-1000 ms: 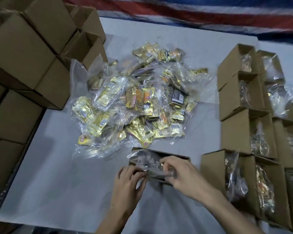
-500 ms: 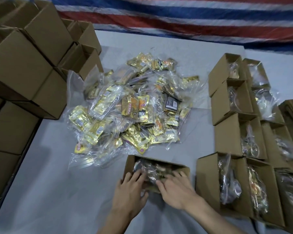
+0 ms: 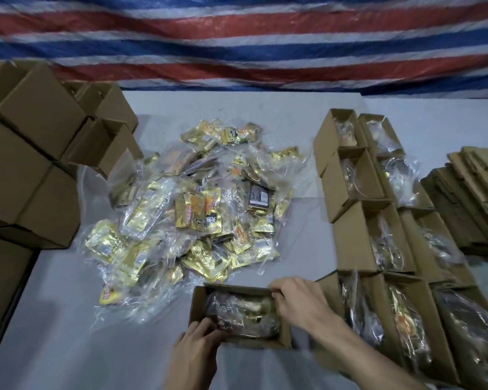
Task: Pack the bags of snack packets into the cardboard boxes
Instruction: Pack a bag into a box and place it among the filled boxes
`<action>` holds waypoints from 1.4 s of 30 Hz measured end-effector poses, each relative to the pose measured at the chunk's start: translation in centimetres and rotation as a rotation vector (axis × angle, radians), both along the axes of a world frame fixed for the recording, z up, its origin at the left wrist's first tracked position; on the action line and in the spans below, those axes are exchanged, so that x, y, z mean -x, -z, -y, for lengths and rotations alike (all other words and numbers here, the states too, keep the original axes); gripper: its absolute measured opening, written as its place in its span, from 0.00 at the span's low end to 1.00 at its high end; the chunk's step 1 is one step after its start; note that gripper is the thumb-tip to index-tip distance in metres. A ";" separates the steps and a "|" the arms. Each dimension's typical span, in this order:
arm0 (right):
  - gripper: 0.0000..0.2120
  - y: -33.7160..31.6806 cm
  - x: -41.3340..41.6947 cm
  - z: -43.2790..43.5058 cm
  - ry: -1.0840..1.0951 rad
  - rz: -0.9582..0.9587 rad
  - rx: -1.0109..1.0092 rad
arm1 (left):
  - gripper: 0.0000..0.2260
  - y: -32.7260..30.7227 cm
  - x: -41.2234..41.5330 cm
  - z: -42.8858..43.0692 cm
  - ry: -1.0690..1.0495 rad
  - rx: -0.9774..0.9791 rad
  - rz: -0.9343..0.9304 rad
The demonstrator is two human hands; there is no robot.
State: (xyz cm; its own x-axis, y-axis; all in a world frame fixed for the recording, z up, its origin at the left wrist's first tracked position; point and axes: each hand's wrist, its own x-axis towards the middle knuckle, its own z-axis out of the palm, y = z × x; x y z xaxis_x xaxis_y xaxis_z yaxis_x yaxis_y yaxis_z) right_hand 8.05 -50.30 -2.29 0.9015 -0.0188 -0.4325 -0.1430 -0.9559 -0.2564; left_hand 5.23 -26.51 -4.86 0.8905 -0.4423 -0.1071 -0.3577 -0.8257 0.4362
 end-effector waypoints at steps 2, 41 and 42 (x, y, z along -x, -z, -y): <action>0.11 -0.6 0.2 0.6 0.070 0.077 -0.017 | 0.20 -0.7 -1.3 0.2 -0.010 0.036 0.058; 0.18 -2.1 -4.2 13.1 0.857 0.207 0.002 | 0.12 0.4 -22.1 27.7 0.275 0.282 -0.302; 0.18 -2.1 -4.1 13.1 0.867 0.220 0.006 | 0.11 0.4 -22.1 27.8 0.269 0.299 -0.312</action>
